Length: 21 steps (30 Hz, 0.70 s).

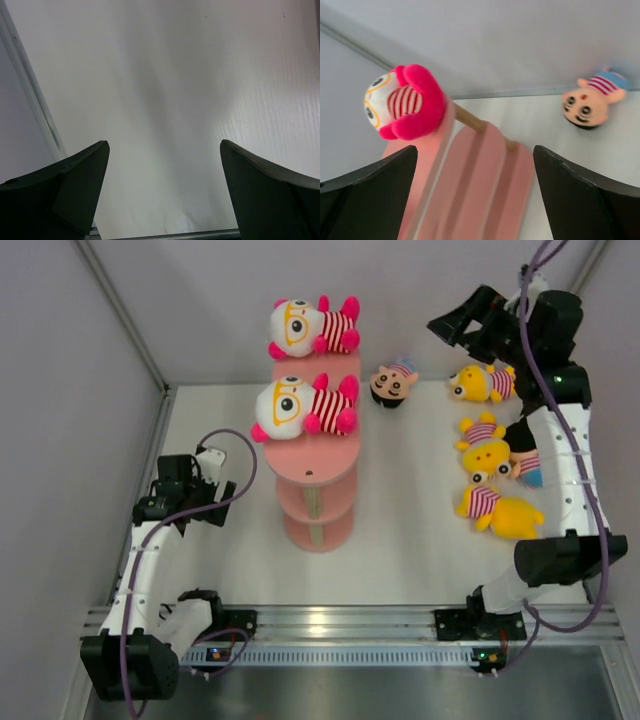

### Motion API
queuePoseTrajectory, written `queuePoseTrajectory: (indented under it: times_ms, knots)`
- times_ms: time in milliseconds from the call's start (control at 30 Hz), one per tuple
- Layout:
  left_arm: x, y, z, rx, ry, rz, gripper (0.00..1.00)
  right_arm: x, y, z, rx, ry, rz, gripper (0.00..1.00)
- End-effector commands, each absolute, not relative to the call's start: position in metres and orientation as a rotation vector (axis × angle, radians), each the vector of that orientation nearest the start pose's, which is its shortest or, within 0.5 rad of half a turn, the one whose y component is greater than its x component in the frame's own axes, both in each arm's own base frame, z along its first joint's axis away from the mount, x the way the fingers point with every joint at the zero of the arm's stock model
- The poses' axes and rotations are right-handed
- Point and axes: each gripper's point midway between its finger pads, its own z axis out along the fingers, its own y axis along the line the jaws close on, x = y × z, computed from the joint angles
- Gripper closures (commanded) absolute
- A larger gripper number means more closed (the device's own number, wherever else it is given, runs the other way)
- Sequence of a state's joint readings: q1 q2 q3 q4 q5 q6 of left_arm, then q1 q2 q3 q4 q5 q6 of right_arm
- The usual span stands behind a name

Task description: Place and organize the stuffed toys onto the shelf

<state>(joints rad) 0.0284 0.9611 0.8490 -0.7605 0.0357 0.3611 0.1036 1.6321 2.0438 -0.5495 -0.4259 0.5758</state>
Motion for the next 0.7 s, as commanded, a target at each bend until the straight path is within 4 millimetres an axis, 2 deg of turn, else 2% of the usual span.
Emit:
queuePoseTrajectory:
  times_ms: [0, 33, 67, 133, 167, 233, 267, 333, 367, 433, 500, 667]
  knots:
    - [0.249, 0.014, 0.148, 0.409, 2.385, 0.122, 0.01, 0.426, 0.073, 0.457, 0.194, 1.724, 0.740, 0.01]
    - [0.248, 0.013, 0.146, 0.411, 2.389, 0.119, 0.01, 0.430, 0.051, 0.445, 0.260, 1.723, 0.670, 0.01]
    - [0.248, 0.013, 0.145, 0.413, 2.392, 0.119, 0.01, 0.428, 0.020, 0.414, 0.357, 1.762, 0.602, 0.01]
    - [0.248, 0.014, 0.143, 0.413, 2.400, 0.119, 0.01, 0.427, -0.017, 0.379, 0.488, 1.792, 0.502, 0.01]
    - [0.248, 0.014, 0.142, 0.414, 2.405, 0.118, 0.01, 0.422, -0.038, 0.340, 0.569, 1.829, 0.458, 0.01]
    - [0.249, 0.014, 0.142, 0.412, 2.406, 0.117, 0.01, 0.418, -0.059, 0.302, 0.658, 1.853, 0.378, 0.01]
    - [0.249, 0.013, 0.141, 0.414, 2.411, 0.114, 0.01, 0.413, -0.067, 0.266, 0.709, 1.893, 0.346, 0.01]
    - [0.249, 0.014, 0.140, 0.412, 2.414, 0.115, 0.02, 0.411, -0.077, 0.236, 0.746, 1.926, 0.293, 0.00]
    - [0.249, 0.014, 0.139, 0.412, 2.417, 0.114, 0.02, 0.410, -0.081, 0.212, 0.773, 1.964, 0.278, 0.01]
    - [0.249, 0.015, 0.139, 0.410, 2.421, 0.121, 0.02, 0.414, -0.090, 0.186, 0.794, 2.012, 0.241, 0.02]
    - [0.249, 0.015, 0.138, 0.408, 2.423, 0.122, 0.02, 0.420, -0.097, 0.171, 0.800, 2.047, 0.203, 0.02]
    - [0.249, 0.016, 0.139, 0.403, 2.425, 0.128, 0.02, 0.427, -0.115, 0.150, 0.844, 2.066, 0.103, 0.02]
